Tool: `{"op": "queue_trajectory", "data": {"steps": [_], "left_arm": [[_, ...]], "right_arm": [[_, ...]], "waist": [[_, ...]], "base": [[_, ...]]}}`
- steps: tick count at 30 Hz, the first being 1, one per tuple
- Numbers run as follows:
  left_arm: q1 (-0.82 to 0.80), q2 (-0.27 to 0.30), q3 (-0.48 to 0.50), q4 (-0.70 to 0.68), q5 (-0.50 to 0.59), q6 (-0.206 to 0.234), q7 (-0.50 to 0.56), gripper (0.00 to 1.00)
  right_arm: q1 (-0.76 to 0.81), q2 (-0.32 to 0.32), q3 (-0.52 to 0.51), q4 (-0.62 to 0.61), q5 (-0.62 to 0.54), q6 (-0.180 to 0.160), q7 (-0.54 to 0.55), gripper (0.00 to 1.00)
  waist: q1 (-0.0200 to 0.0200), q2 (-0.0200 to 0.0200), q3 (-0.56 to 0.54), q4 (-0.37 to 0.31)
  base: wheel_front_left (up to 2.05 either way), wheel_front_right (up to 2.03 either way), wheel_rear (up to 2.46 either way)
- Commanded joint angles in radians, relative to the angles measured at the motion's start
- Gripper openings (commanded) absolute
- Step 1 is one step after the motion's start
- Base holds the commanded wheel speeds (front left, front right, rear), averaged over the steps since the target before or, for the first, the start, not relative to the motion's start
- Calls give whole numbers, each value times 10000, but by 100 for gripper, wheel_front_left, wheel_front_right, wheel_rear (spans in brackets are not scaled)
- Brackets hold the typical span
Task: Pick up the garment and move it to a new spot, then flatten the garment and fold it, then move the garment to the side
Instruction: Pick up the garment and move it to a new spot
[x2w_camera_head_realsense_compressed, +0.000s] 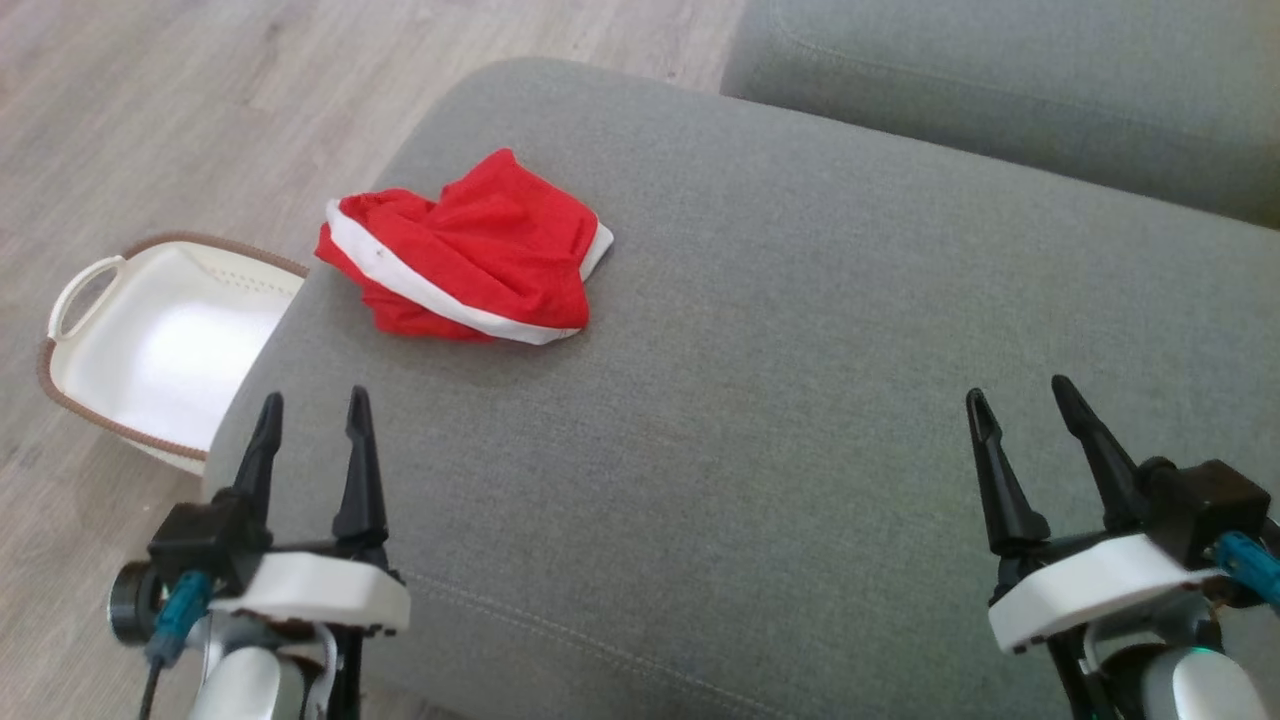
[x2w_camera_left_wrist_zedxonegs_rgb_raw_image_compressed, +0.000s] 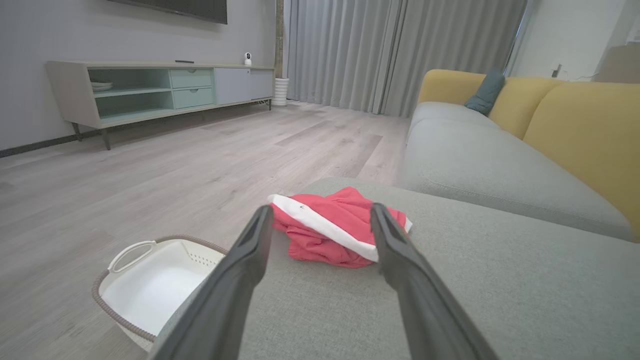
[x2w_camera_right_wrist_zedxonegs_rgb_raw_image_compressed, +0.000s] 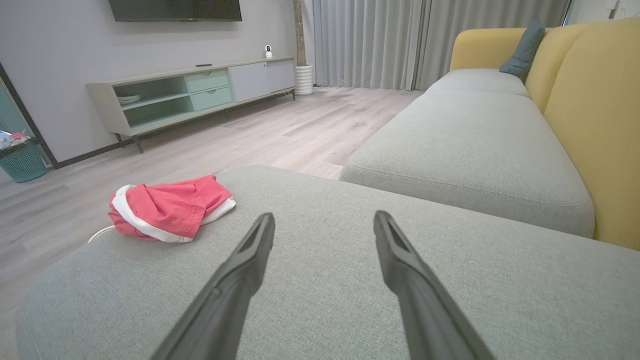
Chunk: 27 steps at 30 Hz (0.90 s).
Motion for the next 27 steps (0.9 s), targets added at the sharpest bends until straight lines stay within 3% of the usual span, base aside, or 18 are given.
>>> {"op": "queue_trajectory", "data": {"steps": [1, 10, 13, 22, 27], "left_arm": [[-777, -19, 491, -359, 152, -85, -121, 100], [-2026, -405, 994, 132, 283, -466, -122, 100], [-2883, -515, 1238, 871, 86, -839, -122, 100], [-5745, -499, 1891, 4820, -443, -1850, -122, 100], [-7090, -332, 2016, 7542, -668, -1947, 101, 100]], "right_arm": [[-460, -51, 240, -452, -47, -9, 93, 100], [-1000, -71, 310, -881, -326, -9, 427, 100], [-1277, -152, 362, -1064, -429, -9, 595, 100], [-2072, -530, 426, -1581, -589, -9, 1092, 100], [-2271, -637, 386, -1698, -597, -9, 1204, 100]], "waist": [[0, -1, 180, -103], [0, -1, 1333, -514], [0, -1, 1938, -685], [0, -1, 3642, -1089], [0, -1, 4024, -1143]], "base": [[0, 0, 0], [0, 0, 0], [0, 0, 0], [0, 0, 0], [0, 0, 0]]}}
